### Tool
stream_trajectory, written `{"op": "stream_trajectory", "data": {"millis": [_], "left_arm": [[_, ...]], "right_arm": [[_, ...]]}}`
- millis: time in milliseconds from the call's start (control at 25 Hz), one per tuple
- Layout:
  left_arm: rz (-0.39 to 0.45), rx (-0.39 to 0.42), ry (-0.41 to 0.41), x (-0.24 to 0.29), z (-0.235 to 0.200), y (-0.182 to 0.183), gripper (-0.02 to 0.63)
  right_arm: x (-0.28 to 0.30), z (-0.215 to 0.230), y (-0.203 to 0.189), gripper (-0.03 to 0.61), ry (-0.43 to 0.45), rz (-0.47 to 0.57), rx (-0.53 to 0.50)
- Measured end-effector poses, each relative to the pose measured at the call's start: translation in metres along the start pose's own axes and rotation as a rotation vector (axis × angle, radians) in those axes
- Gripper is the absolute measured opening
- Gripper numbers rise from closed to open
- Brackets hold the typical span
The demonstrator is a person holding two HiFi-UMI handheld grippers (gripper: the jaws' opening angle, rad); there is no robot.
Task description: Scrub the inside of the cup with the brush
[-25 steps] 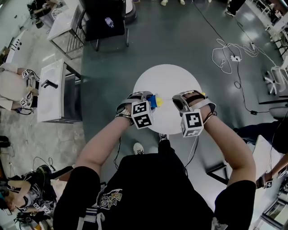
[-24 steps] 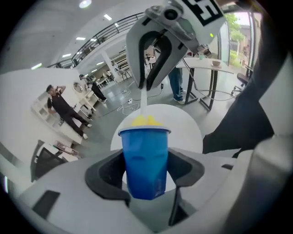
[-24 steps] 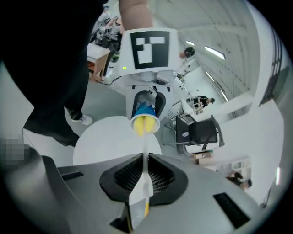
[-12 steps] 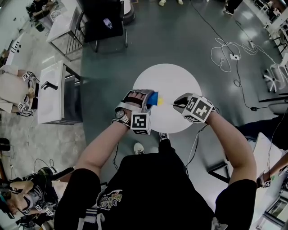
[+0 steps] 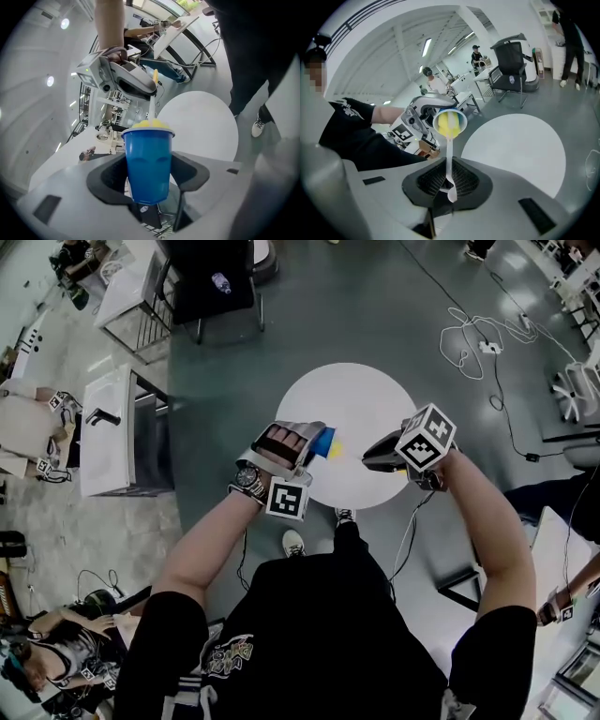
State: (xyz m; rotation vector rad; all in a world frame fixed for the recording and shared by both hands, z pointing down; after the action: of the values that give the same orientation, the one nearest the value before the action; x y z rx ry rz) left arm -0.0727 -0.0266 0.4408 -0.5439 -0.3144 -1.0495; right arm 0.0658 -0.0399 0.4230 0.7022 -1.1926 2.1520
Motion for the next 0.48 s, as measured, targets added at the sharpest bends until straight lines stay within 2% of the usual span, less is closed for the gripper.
{"op": "stream_trajectory", "data": {"millis": [80, 160, 360, 480], "left_arm": [[-0.009, -0.024, -0.026, 0.000, 0.003, -0.001, 0.270], [-0.018, -0.096, -0.081, 0.001, 0.006, -0.002, 0.270], [-0.042, -0.379, -0.273, 0.005, 0.014, -0.005, 0.270], [-0.049, -0.588, -0.378, 0.007, 0.012, -0.011, 0.268]], "right_arm": [[0.001, -0.001, 0.001, 0.049, -0.028, -0.036, -0.049], [0.002, -0.002, 0.004, 0.048, -0.099, -0.112, -0.154], [0.006, -0.006, 0.014, 0.049, -0.368, -0.446, -0.640], [0.004, -0.006, 0.020, 0.048, -0.486, -0.531, -0.855]]}}
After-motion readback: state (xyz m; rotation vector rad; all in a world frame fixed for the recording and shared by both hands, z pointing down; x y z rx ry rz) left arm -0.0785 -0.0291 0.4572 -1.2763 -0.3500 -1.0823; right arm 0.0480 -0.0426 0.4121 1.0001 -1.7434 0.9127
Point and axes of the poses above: the fingertips, and each gripper's own axes: x forward along the fingers, z to its right, y out of its top, the point moved 6 cm from there along -x, backward along the fingers, and after that the axes turned 11 degrees about -x, right-handed, at the moved point
